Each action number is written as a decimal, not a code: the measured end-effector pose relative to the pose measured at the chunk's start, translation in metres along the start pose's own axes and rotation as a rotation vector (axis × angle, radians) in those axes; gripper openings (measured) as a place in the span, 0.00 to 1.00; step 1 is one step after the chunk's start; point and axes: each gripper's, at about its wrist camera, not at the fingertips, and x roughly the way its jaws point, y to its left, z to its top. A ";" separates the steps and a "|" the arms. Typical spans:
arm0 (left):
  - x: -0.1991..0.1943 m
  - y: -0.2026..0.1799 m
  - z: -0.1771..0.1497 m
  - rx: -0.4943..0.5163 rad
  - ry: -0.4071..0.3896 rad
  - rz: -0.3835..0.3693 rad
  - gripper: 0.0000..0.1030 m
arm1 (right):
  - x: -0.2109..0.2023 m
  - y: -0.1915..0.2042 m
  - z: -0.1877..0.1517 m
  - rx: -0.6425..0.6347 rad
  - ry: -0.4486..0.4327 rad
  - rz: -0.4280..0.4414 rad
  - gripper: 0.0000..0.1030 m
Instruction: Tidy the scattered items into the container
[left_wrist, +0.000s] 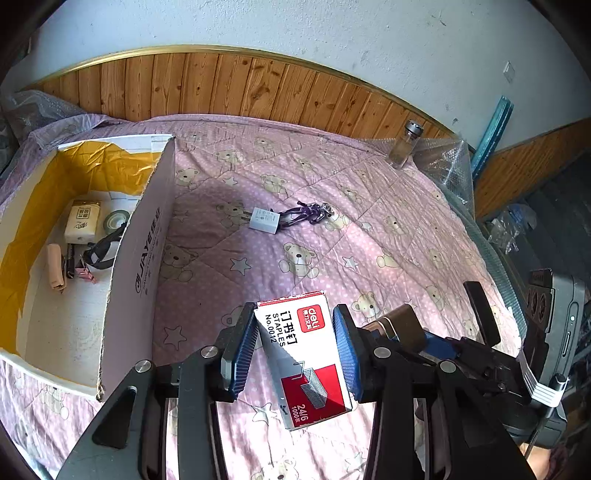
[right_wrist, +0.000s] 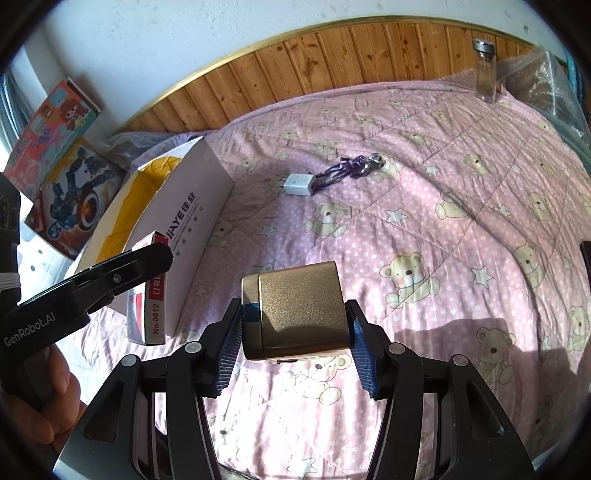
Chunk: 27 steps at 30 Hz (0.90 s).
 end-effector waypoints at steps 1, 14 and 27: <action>-0.003 0.000 -0.002 0.001 -0.003 -0.001 0.42 | -0.002 0.002 -0.003 -0.003 -0.001 0.000 0.55; -0.038 0.010 -0.014 0.001 -0.070 -0.002 0.42 | -0.021 0.043 -0.011 -0.075 -0.025 0.007 0.55; -0.067 0.044 -0.018 -0.055 -0.126 -0.032 0.42 | -0.022 0.094 -0.009 -0.167 -0.021 0.004 0.55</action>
